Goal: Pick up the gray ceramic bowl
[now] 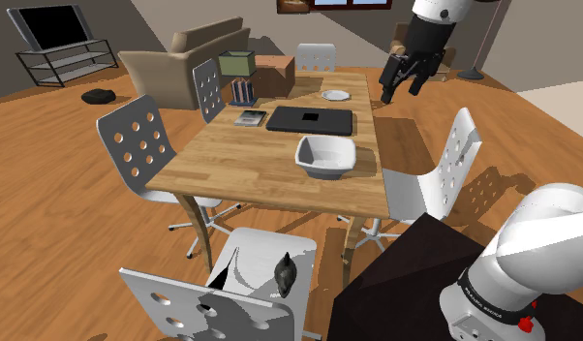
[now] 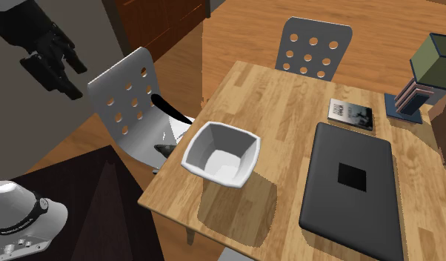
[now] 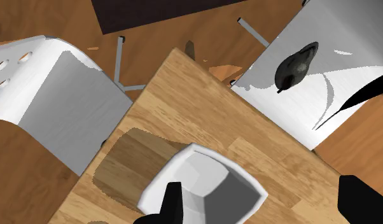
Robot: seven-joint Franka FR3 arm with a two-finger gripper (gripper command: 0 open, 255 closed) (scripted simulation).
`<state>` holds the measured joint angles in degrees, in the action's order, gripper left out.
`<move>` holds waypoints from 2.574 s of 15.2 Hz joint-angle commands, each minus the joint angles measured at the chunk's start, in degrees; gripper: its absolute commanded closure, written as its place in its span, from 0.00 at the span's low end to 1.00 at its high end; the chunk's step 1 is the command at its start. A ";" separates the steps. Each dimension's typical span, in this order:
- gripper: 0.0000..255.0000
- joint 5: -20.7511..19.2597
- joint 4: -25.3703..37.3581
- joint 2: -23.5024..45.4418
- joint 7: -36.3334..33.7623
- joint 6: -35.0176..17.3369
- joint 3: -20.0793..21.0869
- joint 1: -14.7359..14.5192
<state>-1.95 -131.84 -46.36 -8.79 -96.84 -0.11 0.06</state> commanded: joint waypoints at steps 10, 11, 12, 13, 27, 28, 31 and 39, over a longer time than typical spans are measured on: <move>0.00 2.50 -3.56 13.03 -6.62 -14.77 -3.14 3.80; 0.00 2.87 -3.70 14.68 -7.25 -16.35 -3.53 4.14; 0.00 3.28 -3.77 16.38 -7.85 -17.91 -3.93 4.46; 0.00 3.71 -3.80 18.10 -8.41 -19.45 -4.32 4.77; 0.00 15.53 1.04 44.83 -11.83 -37.58 -10.19 7.51; 0.00 16.91 1.75 46.87 -11.69 -38.52 -10.49 7.73; 0.00 18.50 1.71 49.14 -10.90 -40.49 -10.53 7.92; 1.00 20.67 0.73 52.21 -8.76 -44.24 -10.24 8.00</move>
<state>18.63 -131.03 5.75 -17.66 -140.91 -10.35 8.04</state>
